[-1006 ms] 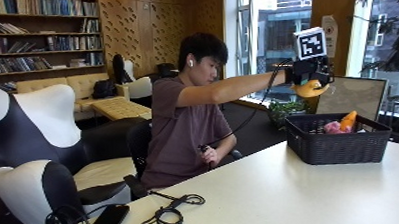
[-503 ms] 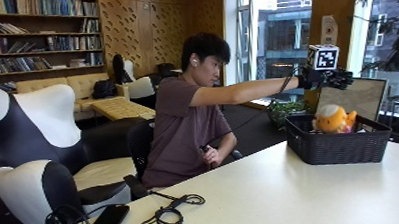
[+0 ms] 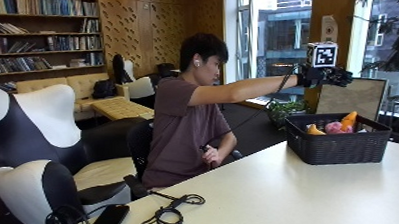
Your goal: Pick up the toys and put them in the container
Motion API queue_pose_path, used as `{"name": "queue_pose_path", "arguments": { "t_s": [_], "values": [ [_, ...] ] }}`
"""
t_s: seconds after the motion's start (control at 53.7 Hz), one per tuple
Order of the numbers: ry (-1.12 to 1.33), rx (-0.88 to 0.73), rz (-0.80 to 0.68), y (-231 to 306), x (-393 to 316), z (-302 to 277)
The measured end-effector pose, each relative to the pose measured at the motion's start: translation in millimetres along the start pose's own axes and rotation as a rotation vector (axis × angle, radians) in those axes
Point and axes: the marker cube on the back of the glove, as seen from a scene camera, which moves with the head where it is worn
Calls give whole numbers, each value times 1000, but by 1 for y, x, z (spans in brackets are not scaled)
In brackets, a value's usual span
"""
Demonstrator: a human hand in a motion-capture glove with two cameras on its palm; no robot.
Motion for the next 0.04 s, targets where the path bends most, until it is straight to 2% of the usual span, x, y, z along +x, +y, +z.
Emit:
{"name": "queue_pose_path", "arguments": {
  "t_s": [0.037],
  "values": [
    [-52,-2,-143,6,-1,-2]
  ]
}}
